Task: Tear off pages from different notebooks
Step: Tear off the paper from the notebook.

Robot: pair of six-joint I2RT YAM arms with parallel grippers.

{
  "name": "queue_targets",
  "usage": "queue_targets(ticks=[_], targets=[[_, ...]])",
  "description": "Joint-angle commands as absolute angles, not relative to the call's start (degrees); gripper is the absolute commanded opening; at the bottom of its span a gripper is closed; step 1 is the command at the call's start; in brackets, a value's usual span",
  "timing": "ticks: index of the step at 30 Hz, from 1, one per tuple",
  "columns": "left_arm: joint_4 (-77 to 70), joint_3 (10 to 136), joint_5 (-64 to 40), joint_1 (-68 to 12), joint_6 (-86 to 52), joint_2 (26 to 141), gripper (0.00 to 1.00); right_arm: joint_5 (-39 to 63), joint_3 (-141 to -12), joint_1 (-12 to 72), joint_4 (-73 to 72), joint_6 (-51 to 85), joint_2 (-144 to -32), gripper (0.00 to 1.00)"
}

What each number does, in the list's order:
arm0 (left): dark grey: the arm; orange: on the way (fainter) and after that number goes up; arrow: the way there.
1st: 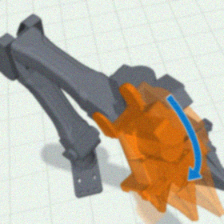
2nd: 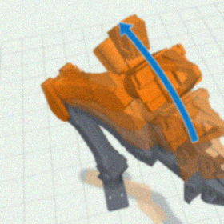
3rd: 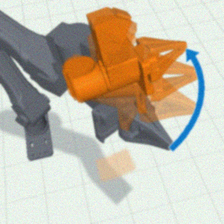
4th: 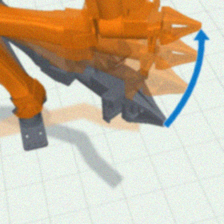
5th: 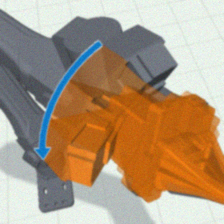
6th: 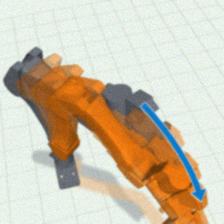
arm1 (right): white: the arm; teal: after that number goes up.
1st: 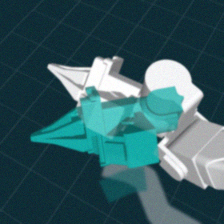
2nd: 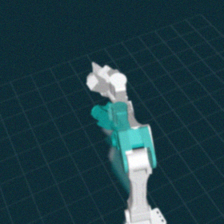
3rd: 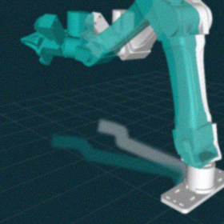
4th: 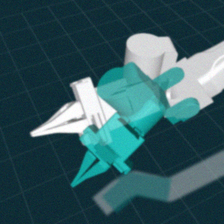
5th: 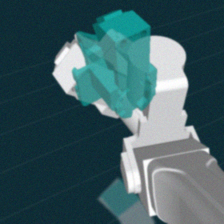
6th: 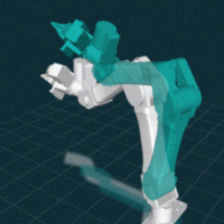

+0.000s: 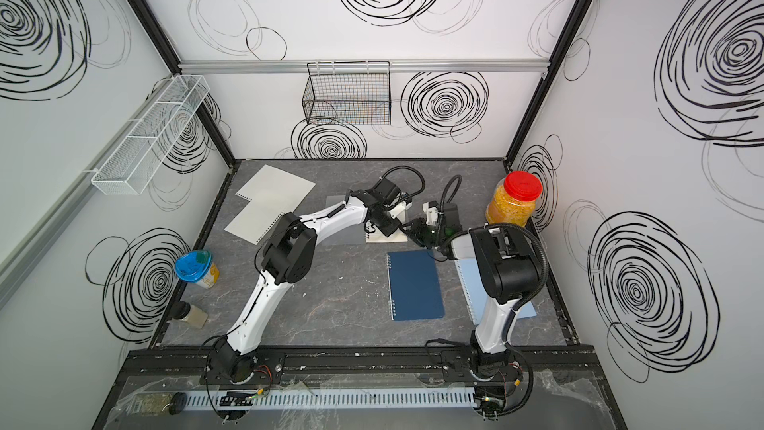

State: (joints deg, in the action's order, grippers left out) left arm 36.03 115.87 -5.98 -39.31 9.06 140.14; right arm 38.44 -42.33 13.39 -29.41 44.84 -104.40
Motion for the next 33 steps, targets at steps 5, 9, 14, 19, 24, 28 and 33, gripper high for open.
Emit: queue_targets(ticks=[5,9,14,19,24,28,33], targets=[[46.1,111.6,-5.4,-38.9,10.3,145.2,0.0,37.8,-43.3,14.0,-30.2,43.8,-102.4,0.34],[46.1,111.7,-5.4,-38.9,10.3,145.3,0.0,37.7,-43.4,14.0,-30.1,43.7,-102.3,0.34],[46.1,111.7,-5.4,-38.9,10.4,145.3,0.0,37.6,-43.5,14.0,-30.1,43.6,-102.0,0.34],[46.2,111.7,-5.5,-38.9,10.4,145.4,0.0,36.9,-43.7,13.9,-29.3,43.0,-101.2,0.34],[46.3,111.7,-5.5,-38.9,10.4,145.4,0.0,36.7,-44.1,14.0,-28.0,42.2,-100.7,0.34],[46.4,111.7,-5.5,-39.0,10.4,145.5,0.0,36.8,-44.2,14.1,-27.9,42.3,-101.1,0.34],[46.5,111.9,-5.5,-39.0,10.5,145.5,0.0,36.8,-44.4,14.3,-27.8,42.3,-101.9,0.34]])
